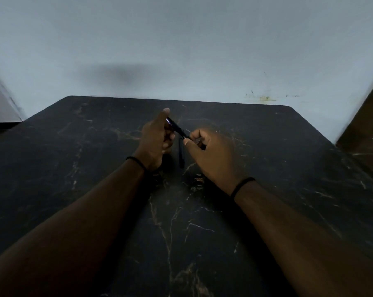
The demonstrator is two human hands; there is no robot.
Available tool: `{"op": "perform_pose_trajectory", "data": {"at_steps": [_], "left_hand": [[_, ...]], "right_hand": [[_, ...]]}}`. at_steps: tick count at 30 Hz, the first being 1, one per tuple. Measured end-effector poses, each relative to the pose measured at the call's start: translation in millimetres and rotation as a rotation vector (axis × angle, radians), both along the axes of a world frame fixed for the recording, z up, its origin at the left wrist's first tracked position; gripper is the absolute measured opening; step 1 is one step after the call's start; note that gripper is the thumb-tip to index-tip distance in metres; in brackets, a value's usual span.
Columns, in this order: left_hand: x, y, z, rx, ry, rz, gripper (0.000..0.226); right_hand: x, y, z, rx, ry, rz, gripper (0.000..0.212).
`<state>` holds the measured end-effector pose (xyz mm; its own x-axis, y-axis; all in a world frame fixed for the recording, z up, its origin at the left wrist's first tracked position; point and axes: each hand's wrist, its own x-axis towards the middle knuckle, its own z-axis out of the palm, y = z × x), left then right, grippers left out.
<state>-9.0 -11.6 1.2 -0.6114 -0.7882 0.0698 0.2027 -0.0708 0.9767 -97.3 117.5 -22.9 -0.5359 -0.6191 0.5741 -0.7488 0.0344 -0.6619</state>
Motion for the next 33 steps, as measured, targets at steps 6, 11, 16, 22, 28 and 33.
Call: {"op": "perform_pose_trajectory", "data": {"at_steps": [6, 11, 16, 22, 28, 33], "left_hand": [[1.4, 4.5, -0.3, -0.118, -0.051, -0.002, 0.045], [2.6, 5.9, 1.7, -0.117, -0.026, -0.07, 0.046], [0.3, 5.6, -0.5, -0.09, 0.011, -0.118, 0.047], [-2.7, 2.7, -1.2, -0.084, 0.08, -0.198, 0.046], [-5.2, 1.3, -4.7, -0.123, 0.093, -0.213, 0.047], [-5.9, 3.8, -5.0, -0.193, 0.022, -0.056, 0.05]], "right_hand": [[2.2, 0.1, 3.1, -0.001, -0.097, 0.105, 0.02], [0.7, -2.4, 1.3, -0.062, -0.23, 0.139, 0.021], [1.6, -3.9, -0.3, -0.111, -0.267, 0.144, 0.021], [6.3, -2.0, 7.1, -0.157, -0.394, 0.181, 0.026], [11.9, 0.8, 10.0, -0.144, -0.408, 0.171, 0.027], [14.5, -0.1, 12.3, -0.073, -0.312, 0.092, 0.026]]}}
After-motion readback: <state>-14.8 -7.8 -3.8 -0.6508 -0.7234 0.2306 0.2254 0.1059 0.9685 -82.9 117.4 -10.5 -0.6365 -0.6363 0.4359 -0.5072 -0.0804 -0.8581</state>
